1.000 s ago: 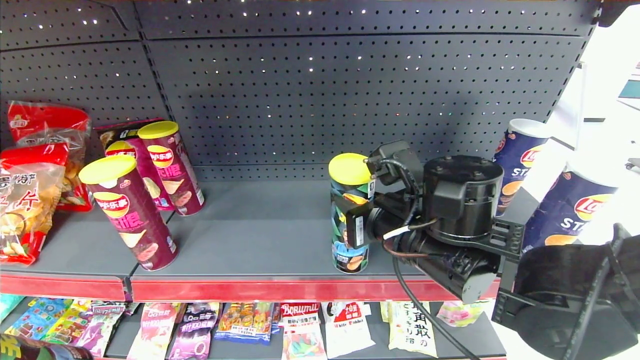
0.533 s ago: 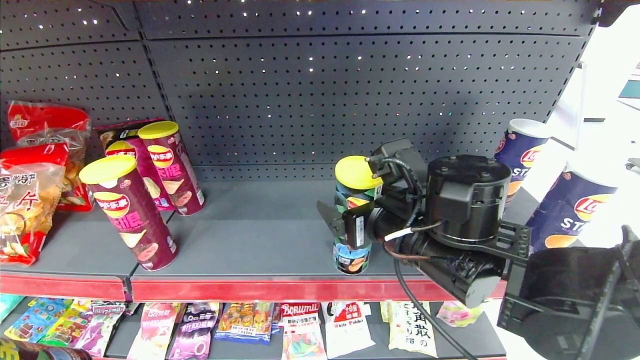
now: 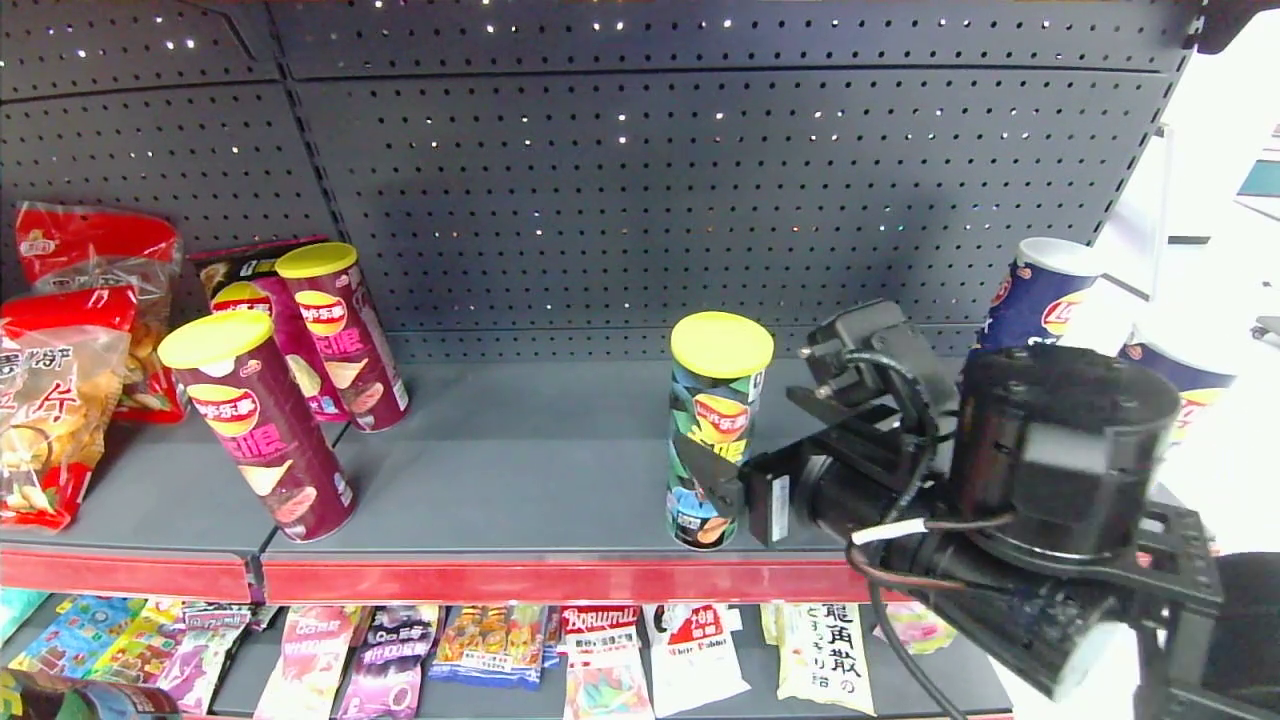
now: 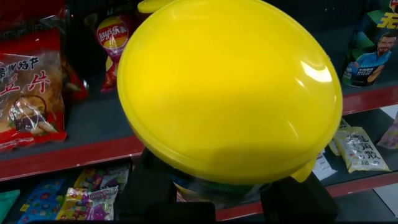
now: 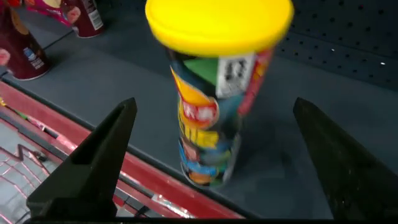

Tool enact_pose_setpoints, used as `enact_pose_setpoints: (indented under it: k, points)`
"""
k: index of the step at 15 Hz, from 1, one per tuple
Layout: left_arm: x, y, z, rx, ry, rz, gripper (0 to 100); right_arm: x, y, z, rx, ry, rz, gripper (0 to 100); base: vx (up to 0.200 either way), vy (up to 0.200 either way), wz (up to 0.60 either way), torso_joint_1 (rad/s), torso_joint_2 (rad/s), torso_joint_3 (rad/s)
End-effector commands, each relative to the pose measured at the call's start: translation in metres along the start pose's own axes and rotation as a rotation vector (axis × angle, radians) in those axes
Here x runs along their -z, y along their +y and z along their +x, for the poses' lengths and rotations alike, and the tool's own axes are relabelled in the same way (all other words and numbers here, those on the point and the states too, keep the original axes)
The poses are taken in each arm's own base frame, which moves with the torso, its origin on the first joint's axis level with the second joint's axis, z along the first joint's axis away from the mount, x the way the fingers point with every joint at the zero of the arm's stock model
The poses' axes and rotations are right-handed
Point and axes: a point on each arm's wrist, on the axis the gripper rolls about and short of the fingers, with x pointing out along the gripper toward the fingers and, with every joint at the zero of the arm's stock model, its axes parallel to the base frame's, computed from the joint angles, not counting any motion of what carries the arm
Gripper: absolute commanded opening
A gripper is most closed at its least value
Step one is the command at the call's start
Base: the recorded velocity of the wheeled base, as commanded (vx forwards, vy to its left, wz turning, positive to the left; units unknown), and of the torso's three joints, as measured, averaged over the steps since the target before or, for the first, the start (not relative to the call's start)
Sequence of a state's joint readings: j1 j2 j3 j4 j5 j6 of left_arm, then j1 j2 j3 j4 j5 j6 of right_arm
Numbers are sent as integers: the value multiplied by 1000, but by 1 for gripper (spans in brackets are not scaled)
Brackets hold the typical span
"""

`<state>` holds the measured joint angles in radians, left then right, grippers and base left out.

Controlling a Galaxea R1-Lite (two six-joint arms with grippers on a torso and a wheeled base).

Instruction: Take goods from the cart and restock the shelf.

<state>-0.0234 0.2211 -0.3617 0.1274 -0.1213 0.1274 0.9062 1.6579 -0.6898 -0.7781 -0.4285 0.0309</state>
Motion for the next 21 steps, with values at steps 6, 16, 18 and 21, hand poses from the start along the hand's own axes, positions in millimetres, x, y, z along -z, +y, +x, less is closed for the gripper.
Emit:
enact_pose_setpoints:
  k: [6, 16, 18, 21]
  points:
    - [-13, 3, 11, 27, 37, -5, 0, 8, -55, -114, 20, -109, -25, 100, 0, 0, 0, 0, 0, 0]
    - [-31, 10, 24, -116, 93, 61, 0, 62, -117, -236, 340, 4, -45, 100, 0, 0, 0, 0, 0, 0]
    - [-32, 11, 32, -84, 131, 96, 0, 72, -121, -239, 608, 91, 46, 100, 0, 0, 0, 0, 0, 0]
    - [-31, 11, 37, -77, 152, 96, 0, 96, -119, -246, 789, 114, 96, 100, 0, 0, 0, 0, 0, 0]
